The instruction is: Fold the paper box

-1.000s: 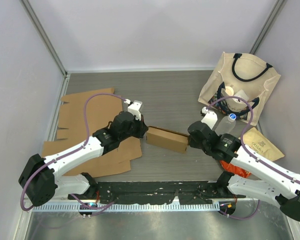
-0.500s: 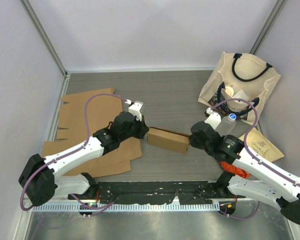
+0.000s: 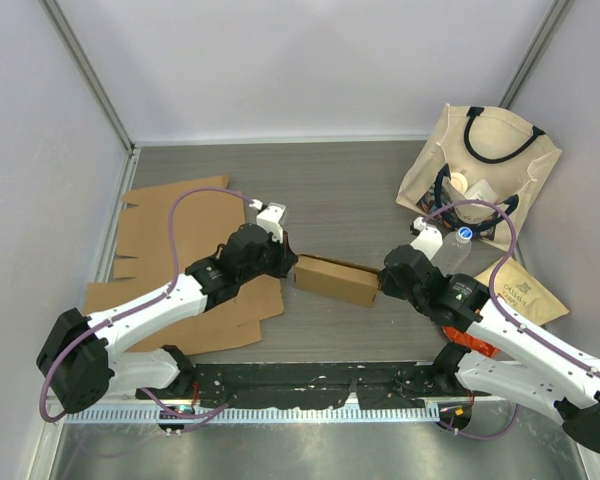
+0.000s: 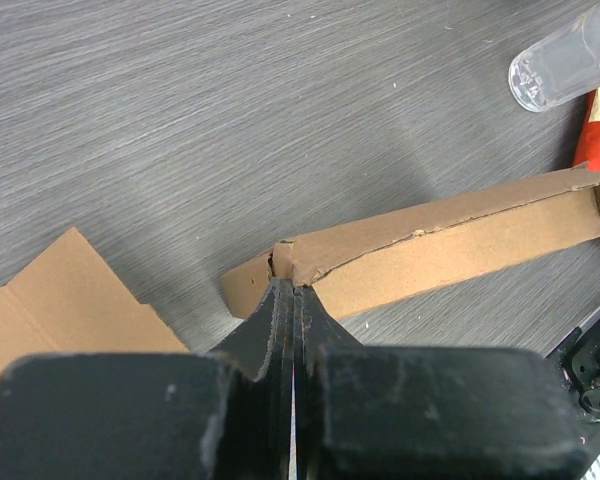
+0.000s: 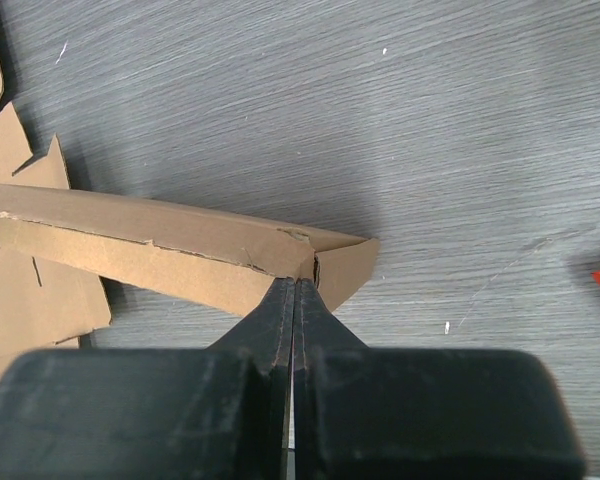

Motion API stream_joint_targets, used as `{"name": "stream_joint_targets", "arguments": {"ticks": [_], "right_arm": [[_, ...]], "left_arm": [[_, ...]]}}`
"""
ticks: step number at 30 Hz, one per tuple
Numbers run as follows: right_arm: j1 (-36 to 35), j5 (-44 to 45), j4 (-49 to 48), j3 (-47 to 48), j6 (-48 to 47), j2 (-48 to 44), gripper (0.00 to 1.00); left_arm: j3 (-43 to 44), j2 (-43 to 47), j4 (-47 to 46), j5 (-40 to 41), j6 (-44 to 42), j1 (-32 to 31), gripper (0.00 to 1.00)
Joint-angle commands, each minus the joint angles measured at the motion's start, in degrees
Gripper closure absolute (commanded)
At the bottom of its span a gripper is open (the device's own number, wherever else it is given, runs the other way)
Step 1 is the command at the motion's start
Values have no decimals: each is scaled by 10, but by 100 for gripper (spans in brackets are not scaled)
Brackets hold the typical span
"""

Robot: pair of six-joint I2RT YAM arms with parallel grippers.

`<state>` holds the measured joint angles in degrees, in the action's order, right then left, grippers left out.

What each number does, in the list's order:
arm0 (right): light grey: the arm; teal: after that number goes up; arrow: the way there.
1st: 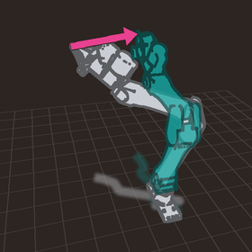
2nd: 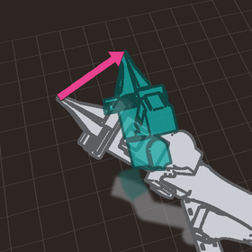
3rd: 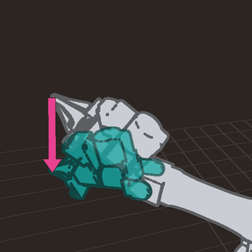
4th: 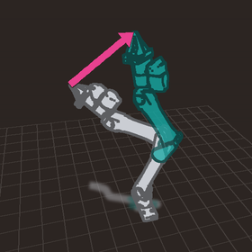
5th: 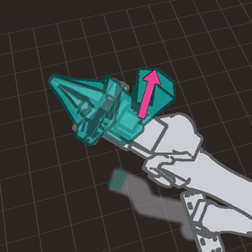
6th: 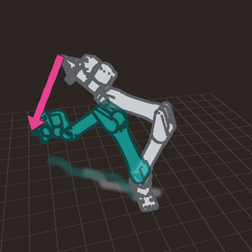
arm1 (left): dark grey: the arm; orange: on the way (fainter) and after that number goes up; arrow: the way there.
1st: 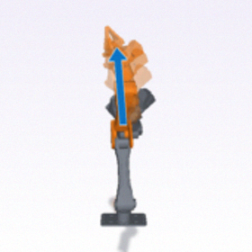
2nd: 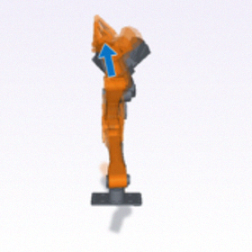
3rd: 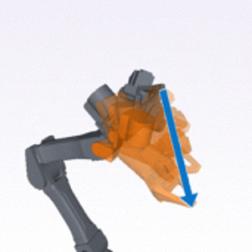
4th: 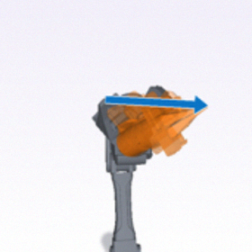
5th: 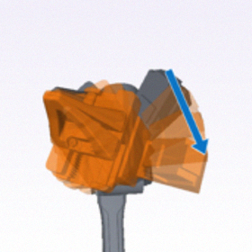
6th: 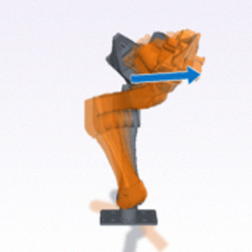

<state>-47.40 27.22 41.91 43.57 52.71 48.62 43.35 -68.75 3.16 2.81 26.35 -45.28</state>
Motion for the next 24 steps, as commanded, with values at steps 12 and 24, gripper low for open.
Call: {"name": "stream_joint_targets", "arguments": {"ticks": [12,24], "right_arm": [[2,-10,120,-2,-36,36,99],[-11,1,148,18,-56,89,99]], "left_arm": [[-24,8,26,14,-11,0,100],[-34,18,29,17,-10,0,100]]}}
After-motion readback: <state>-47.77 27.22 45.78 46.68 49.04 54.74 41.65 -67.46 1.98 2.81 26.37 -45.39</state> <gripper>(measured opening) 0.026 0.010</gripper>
